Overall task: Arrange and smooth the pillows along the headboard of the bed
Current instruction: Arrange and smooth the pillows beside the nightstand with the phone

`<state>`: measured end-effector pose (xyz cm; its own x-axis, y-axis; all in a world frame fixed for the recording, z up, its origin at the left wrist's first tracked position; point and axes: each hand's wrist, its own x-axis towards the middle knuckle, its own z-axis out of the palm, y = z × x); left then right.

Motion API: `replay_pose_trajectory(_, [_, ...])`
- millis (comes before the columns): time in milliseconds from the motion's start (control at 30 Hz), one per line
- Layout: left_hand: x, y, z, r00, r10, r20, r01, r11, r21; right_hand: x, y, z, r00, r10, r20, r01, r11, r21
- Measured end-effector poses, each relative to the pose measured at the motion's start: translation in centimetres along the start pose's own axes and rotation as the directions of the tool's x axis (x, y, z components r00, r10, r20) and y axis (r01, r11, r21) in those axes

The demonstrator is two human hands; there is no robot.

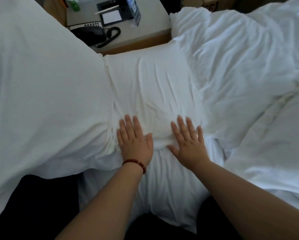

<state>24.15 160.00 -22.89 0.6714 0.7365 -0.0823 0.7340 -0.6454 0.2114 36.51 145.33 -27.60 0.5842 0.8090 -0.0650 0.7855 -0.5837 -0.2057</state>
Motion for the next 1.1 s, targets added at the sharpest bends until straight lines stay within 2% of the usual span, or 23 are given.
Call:
replay_pose_trajectory(100, [-3.0,0.7,2.4,0.998,0.046,0.051,-0.047,0.999,0.010,-4.8,0.4,2.5,0.966,0.103,0.237,-0.090,0.994,-0.064])
replay_pose_trajectory(233, [-7.3,1.0,6.9,0.946,0.217,0.242,-0.224,0.975,0.001,-8.0,-0.3,4.3,0.951,0.176,0.253,-0.162,0.984,-0.075])
replay_pose_trajectory(300, [-9.3,0.9,8.5,0.917,0.242,0.318,-0.254,0.967,-0.003,-8.1,-0.3,4.5,0.955,0.168,0.246,-0.150,0.985,-0.089])
replay_pose_trajectory(433, [-10.2,1.2,9.3,0.920,0.216,0.327,-0.223,0.975,-0.019,-8.7,0.2,4.2,0.965,0.129,0.228,-0.117,0.991,-0.065])
replay_pose_trajectory(600, [-10.5,2.0,7.9,0.907,0.169,0.386,-0.170,0.985,-0.032,-11.3,1.2,2.1,0.938,0.083,0.336,-0.080,0.997,-0.024])
replay_pose_trajectory(767, [-11.1,6.6,5.3,0.864,0.076,0.497,0.018,0.983,-0.183,-14.4,1.0,-2.2,0.926,0.197,0.321,-0.234,0.969,0.083])
replay_pose_trajectory(833, [-11.0,8.7,3.6,0.856,0.093,0.508,0.123,0.918,-0.376,-15.7,1.2,-4.4,0.939,0.264,0.220,-0.294,0.949,0.116])
replay_pose_trajectory(900, [-10.7,11.4,1.4,0.841,0.127,0.526,0.258,0.760,-0.596,-17.2,1.8,-6.3,0.953,0.296,0.061,-0.302,0.945,0.122])
replay_pose_trajectory(1000, [-10.4,16.3,-0.9,0.766,0.223,0.602,0.357,0.632,-0.688,-19.6,3.5,-8.3,0.953,0.267,-0.145,-0.248,0.959,0.137])
replay_pose_trajectory(1100, [-11.4,21.2,-1.4,0.717,0.217,0.663,0.527,0.453,-0.719,-22.4,6.3,-9.9,0.939,0.249,-0.238,-0.192,0.952,0.239])
